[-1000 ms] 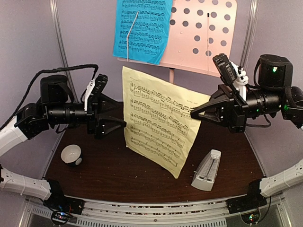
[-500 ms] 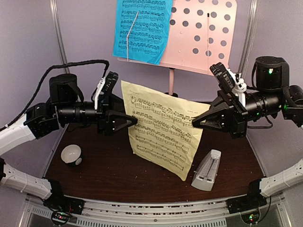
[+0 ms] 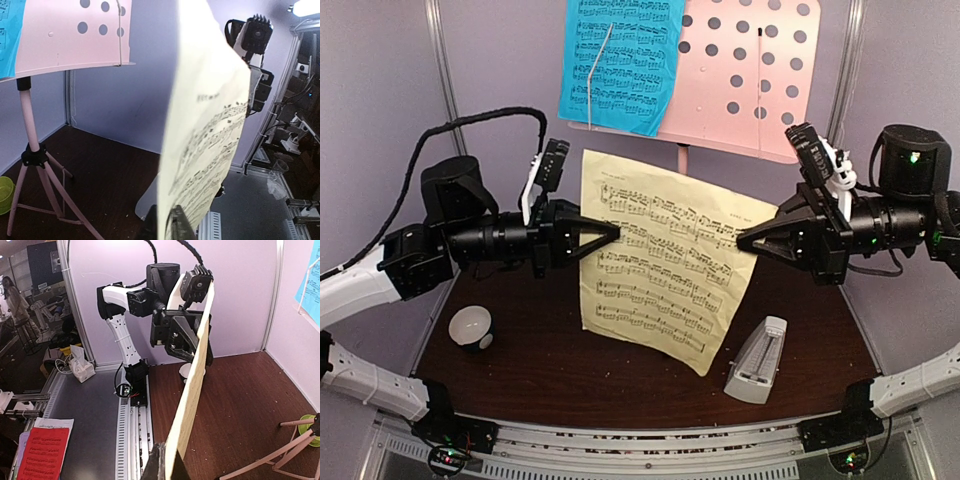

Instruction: Set up the instrument practice props

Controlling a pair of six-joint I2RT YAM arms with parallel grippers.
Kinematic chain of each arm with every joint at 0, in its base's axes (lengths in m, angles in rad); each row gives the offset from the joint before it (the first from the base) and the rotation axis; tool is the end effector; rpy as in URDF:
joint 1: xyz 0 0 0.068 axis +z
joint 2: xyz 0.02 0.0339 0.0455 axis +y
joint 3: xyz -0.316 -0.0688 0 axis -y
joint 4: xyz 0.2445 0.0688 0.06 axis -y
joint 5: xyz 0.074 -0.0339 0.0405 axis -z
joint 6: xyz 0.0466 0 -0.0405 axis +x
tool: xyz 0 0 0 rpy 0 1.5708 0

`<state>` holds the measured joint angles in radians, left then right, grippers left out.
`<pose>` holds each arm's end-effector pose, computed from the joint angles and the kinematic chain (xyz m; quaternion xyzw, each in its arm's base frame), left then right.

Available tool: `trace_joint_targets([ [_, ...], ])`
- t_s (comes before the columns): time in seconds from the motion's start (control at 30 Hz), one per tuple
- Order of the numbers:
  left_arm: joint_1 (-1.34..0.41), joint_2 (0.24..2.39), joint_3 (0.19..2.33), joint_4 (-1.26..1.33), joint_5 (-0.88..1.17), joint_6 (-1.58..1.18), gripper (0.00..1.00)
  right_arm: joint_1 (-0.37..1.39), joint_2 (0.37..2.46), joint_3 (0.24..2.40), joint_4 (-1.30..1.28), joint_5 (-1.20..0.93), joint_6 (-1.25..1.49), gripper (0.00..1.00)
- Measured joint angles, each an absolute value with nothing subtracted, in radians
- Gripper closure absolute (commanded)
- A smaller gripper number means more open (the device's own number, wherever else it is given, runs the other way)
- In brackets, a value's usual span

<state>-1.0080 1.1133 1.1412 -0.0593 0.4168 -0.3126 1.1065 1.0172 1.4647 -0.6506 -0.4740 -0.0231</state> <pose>0.1119 -0.2128 0.4601 0.3748 0.6115 -0.5350 0.4466 0.0533 0.1539 0.5189 -0.5286 0.5571 0.4726 0.4324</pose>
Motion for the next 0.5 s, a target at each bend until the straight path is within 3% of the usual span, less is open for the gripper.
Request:
trace_joint_targets([
  [0.1,-1.008,1.113,1.146,-0.041,0.388,-0.33,1.0,1.106,0.988,1.434,-0.617,-0.42,0.001,0.95],
  [0.23,-1.01,1.119,1.19,-0.054,0.331,-0.335,1.0,1.106,0.972,1.421,-0.585,-0.301,0.052,0.64],
  [0.3,-1.01,1.14,1.253,-0.079,0.305,-0.334,1.0,1.106,0.966,1.428,-0.572,-0.213,0.081,0.53],
  [0.5,-1.007,1.245,1.528,-0.192,0.247,-0.313,1.0,1.106,1.022,1.578,-0.565,0.067,0.158,0.5],
])
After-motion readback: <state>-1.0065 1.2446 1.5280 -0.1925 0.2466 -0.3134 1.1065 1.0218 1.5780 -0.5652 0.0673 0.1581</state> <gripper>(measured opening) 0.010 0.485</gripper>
